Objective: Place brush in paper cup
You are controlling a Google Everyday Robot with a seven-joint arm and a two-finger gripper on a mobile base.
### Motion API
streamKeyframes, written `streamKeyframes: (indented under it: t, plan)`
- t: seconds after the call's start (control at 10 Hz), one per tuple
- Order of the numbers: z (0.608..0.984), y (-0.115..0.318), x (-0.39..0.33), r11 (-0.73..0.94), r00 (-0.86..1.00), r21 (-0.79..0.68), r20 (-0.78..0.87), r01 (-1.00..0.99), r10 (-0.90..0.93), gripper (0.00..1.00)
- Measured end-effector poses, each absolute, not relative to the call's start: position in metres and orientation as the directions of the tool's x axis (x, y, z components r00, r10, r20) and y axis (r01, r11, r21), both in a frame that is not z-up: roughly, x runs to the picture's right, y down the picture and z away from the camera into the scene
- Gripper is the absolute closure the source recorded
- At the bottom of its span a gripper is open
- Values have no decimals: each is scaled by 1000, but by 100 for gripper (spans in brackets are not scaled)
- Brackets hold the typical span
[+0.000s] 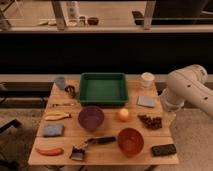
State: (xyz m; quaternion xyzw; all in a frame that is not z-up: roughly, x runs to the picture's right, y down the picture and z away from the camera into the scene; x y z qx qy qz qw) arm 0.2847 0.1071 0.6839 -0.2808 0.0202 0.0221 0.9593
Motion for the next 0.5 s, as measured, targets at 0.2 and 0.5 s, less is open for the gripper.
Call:
streamKeyframes:
  t: [0.2,0.5]
  plan:
    - [682,109,277,842,999,-538,-28,-33,20,20]
    - [676,111,243,841,999,-541,35,21,-3,20]
